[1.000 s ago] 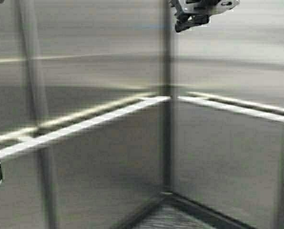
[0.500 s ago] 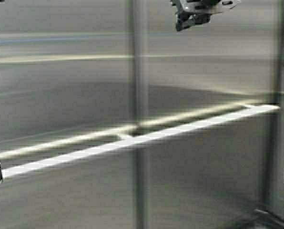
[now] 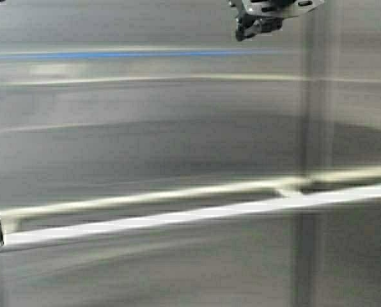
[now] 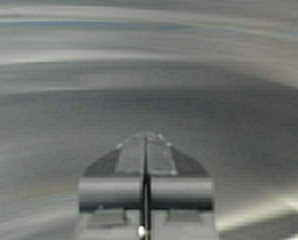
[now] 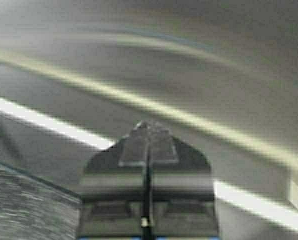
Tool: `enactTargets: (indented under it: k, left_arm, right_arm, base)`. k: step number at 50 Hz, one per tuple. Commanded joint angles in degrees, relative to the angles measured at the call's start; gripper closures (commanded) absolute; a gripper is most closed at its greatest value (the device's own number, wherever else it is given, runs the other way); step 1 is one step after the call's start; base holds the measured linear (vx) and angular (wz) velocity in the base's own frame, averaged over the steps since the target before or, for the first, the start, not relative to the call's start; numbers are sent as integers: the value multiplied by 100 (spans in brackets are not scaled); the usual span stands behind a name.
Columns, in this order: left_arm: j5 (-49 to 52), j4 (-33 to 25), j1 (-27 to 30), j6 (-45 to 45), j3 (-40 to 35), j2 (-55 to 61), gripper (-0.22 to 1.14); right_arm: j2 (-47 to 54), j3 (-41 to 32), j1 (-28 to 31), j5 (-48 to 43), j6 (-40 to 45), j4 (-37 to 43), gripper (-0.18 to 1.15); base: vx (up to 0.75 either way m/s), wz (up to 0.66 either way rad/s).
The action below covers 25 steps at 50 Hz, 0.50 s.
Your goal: Navigate to elevator, push the call button, then enter the elevator
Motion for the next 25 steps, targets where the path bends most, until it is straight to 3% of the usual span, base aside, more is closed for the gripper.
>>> enactTargets:
  k: [1,25]
  left_arm:
    - [-44,0,9,-9,-88,-18,89]
    - [-44,0,9,0,-123,123,89]
  right_arm:
    - [-97,-62,88,-44,9,18,91]
    - [-9,-62,88,-53,9,18,91]
  base:
    - [5,84]
    - [2,71]
